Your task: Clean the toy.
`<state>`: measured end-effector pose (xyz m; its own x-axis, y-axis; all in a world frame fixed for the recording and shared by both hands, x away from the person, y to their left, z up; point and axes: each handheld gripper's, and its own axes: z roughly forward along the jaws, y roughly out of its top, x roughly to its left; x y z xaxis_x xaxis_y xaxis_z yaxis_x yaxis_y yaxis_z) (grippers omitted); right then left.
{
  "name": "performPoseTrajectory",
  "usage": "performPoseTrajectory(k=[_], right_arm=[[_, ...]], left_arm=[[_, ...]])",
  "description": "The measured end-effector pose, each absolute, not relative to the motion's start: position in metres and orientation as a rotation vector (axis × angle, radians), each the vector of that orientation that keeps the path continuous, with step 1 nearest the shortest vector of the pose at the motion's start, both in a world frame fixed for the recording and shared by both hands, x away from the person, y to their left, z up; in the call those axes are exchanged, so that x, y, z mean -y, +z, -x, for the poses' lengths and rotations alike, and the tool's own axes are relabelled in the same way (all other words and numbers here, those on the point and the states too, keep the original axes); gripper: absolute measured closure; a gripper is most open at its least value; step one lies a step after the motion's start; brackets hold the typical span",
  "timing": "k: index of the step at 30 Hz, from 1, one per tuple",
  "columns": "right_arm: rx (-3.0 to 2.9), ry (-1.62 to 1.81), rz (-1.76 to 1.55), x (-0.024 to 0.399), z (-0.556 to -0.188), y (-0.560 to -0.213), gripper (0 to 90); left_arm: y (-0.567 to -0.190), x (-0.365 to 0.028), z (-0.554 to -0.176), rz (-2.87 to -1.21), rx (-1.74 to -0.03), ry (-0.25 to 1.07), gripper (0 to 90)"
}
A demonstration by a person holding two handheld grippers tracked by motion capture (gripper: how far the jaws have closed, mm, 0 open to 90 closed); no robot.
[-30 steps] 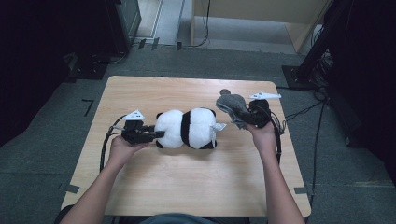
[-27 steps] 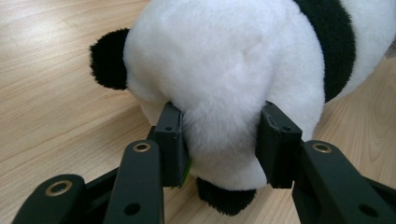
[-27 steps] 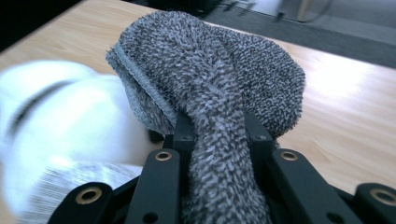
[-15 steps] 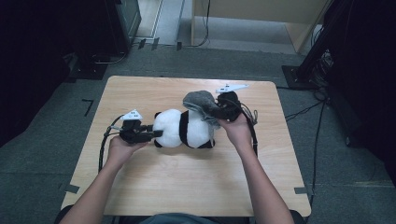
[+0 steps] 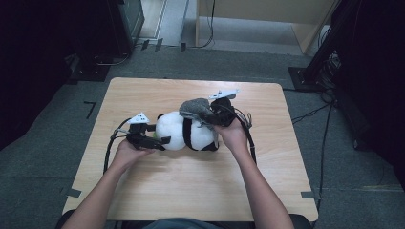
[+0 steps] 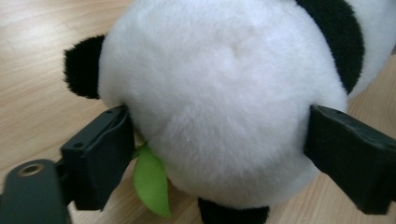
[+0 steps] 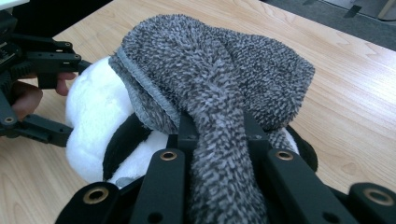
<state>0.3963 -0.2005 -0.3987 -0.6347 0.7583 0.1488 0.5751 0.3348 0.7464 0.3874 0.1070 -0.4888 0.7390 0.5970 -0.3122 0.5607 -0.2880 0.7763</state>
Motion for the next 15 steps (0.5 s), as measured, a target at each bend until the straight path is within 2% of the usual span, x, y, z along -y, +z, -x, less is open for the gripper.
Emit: performPoseTrajectory(k=[2, 6, 9, 15], right_arm=[[-2.362, 1.185, -1.204, 0.2, -0.396, -0.402, 77.2], [-2.358, 1.21, -1.213, 0.202, -0.396, -0.405, 77.2], [-2.364, 1.202, -1.217, 0.201, -0.397, -0.399, 77.0], [-2.388, 1.205, -1.173, 0.18, -0.411, -0.373, 76.6]], left_arm=[[-0.493, -0.108, -0.389, -1.932, -0.891, 0.005, 8.2], [-0.492, -0.109, -0.384, -1.936, -0.878, 0.046, 31.1], [-0.489, -0.111, -0.384, -1.946, -0.89, 0.041, 41.6], [-0.486, -0.111, -0.382, -1.962, -0.881, 0.054, 44.3]])
